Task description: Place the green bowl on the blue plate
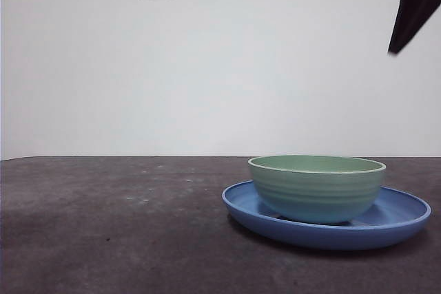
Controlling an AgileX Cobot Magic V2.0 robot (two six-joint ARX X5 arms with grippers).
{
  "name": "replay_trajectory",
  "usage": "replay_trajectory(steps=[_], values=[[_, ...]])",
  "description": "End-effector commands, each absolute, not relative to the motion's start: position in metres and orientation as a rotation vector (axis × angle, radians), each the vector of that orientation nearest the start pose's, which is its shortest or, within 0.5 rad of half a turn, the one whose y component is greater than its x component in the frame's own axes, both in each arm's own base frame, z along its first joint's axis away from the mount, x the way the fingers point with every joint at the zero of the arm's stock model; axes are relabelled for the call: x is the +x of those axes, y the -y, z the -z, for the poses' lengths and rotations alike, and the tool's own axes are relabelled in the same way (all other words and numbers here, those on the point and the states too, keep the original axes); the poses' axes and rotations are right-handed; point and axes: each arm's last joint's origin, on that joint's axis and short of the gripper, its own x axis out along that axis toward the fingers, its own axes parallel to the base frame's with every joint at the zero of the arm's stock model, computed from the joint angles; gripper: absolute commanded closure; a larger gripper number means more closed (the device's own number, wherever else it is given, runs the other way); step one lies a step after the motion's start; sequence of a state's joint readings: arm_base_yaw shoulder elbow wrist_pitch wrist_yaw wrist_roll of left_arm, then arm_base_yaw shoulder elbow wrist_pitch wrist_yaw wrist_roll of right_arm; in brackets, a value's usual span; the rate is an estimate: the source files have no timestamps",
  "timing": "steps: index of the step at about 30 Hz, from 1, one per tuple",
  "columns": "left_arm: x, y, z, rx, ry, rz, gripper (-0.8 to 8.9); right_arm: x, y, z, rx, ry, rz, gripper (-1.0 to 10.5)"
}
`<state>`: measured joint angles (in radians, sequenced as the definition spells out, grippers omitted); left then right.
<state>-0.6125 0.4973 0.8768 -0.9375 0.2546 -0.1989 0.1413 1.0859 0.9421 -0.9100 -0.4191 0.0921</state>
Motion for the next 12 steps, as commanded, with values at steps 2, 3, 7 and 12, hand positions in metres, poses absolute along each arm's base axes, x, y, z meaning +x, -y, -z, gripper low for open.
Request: replay_trajectory(steps=[2, 3, 7, 12], values=[[0.057, 0.050, -0.328, -0.078, -0.636, 0.795, 1.89, 0.212, -0.035, -0.271, 0.245, -1.109, -0.427, 3.3], [0.057, 0.050, -0.328, -0.078, -0.636, 0.795, 1.89, 0.216, -0.033, -0.268, 0.252, -1.115, -0.418, 3.3], [0.057, 0.050, -0.327, -0.078, -0.637, 0.794, 1.89, 0.232, -0.025, -0.254, 0.291, -1.138, -0.405, 3.3], [0.057, 0.050, -0.327, -0.078, -0.637, 0.794, 1.89, 0.249, -0.017, -0.237, 0.330, -1.176, -0.394, 4.1]])
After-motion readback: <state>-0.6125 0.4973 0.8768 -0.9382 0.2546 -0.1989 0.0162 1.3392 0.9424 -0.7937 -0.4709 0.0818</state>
